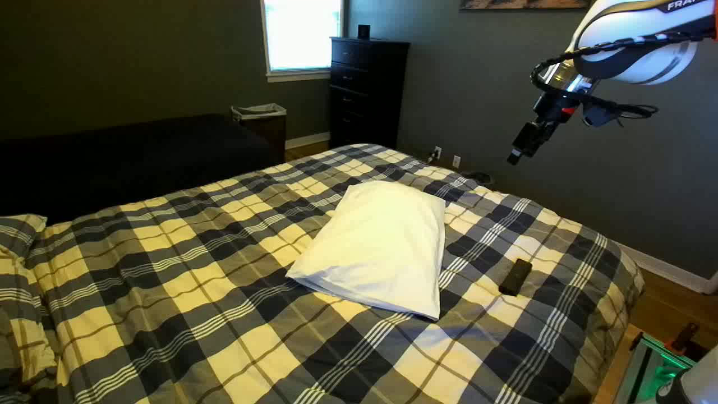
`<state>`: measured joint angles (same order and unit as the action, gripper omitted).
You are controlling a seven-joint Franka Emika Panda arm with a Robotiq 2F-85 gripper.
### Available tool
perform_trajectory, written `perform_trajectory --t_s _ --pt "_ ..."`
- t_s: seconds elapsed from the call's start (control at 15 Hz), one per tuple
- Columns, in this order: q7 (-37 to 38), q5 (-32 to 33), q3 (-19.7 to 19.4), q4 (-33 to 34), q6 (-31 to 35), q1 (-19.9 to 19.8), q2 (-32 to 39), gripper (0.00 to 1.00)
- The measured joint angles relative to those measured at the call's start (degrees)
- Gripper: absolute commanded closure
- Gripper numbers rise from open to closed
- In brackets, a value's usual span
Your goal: Move the remote control backwards then place the white pillow over the remote.
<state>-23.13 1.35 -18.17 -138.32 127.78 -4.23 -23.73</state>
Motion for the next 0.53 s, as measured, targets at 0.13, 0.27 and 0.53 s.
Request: perform_trajectory --t_s 0.13,0.27,0.53 --pt "0.0 0.0 0.0 0.0 0.0 0.0 0.0 0.0" --pt "0.0 0.0 0.0 0.0 0.0 0.0 0.0 0.0" --pt "4.4 -0.08 0.29 -0.01 0.02 -1.21 2.55 0.0"
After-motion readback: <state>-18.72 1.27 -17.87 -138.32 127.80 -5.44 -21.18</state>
